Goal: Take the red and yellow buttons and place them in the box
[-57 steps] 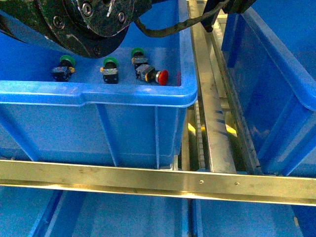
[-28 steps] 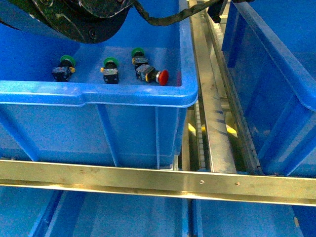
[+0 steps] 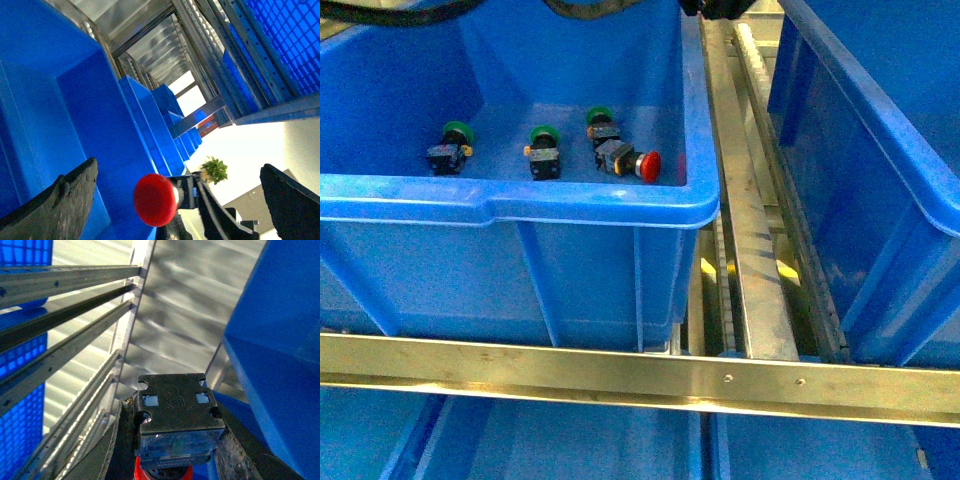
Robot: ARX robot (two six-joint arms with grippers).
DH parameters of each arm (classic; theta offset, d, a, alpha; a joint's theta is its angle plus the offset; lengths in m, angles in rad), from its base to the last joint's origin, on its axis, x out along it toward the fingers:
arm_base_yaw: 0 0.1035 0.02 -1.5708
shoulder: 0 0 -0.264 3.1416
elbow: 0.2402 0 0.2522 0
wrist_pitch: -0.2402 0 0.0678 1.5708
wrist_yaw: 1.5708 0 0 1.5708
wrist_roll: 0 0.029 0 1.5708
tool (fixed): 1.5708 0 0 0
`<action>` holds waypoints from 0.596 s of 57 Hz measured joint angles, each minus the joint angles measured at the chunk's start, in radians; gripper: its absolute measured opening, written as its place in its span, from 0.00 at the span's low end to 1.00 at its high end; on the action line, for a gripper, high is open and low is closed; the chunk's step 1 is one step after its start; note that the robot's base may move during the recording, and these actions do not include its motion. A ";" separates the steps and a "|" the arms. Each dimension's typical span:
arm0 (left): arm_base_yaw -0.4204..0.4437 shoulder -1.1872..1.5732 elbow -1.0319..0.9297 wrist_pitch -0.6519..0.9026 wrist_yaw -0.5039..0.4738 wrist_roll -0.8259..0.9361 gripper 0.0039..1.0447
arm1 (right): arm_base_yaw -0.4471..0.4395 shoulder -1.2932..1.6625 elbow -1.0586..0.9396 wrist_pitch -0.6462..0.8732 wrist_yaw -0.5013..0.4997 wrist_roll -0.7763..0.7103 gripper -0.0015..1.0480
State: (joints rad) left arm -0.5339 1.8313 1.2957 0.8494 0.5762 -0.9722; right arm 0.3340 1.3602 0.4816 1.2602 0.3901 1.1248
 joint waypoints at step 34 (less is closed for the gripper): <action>0.226 -0.755 -0.561 -0.182 -0.086 0.240 0.93 | 0.065 -0.140 0.021 -0.192 0.038 -0.227 0.32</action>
State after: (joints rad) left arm -0.3077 1.0767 0.7349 0.6674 0.4904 -0.7322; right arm 0.3992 1.2205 0.5030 1.0683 0.4278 0.8982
